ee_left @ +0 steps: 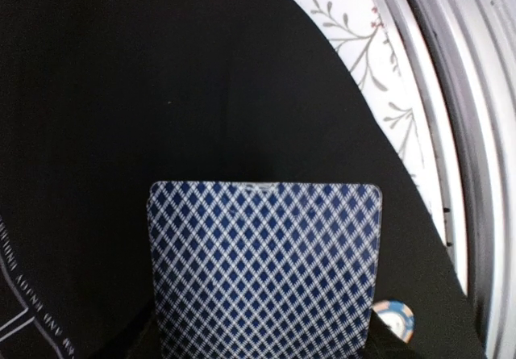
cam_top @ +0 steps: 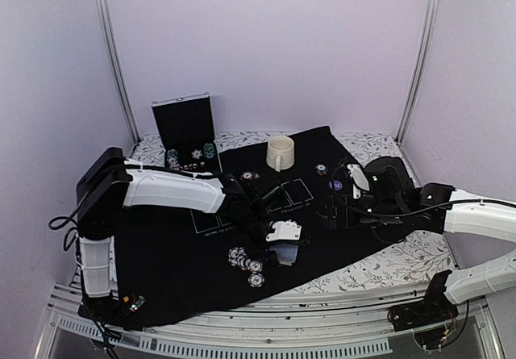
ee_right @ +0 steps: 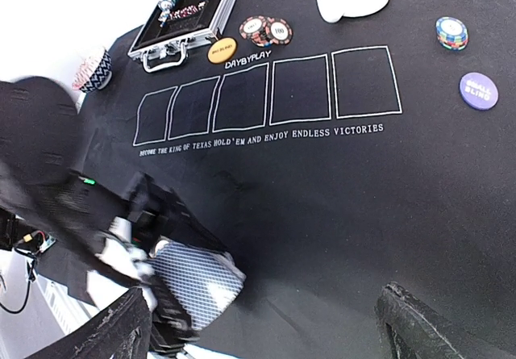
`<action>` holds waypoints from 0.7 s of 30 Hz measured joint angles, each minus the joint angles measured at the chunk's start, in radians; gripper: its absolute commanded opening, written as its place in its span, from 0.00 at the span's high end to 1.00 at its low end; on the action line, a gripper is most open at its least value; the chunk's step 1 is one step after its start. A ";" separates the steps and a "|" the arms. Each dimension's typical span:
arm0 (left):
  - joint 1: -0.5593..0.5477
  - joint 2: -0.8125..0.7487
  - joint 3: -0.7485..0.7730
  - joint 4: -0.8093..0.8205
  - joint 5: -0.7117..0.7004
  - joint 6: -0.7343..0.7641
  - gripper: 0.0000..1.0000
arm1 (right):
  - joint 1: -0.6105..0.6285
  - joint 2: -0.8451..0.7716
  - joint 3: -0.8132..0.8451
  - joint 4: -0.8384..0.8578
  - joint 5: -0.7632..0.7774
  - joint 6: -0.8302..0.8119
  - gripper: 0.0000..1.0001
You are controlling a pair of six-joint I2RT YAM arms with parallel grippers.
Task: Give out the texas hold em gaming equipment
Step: Pick up the poker card from the poker table mat, then place the poker card on the poker table mat.
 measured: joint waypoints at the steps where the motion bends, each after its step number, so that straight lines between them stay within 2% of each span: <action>1: 0.000 -0.033 -0.013 -0.005 -0.015 -0.021 0.45 | -0.002 -0.001 0.003 0.000 -0.003 0.000 0.01; 5: 0.010 -0.216 -0.086 -0.019 -0.052 -0.114 0.45 | -0.014 0.006 0.039 0.000 -0.036 -0.009 0.01; 10: 0.066 -0.473 -0.200 -0.029 -0.105 -0.243 0.45 | -0.019 0.115 0.185 0.009 -0.099 -0.044 0.01; 15: 0.147 -0.655 -0.321 -0.040 -0.211 -0.333 0.44 | -0.021 0.296 0.366 0.067 -0.292 -0.087 0.01; 21: 0.179 -0.822 -0.457 -0.046 -0.285 -0.379 0.43 | -0.019 0.533 0.579 0.173 -0.497 -0.100 0.01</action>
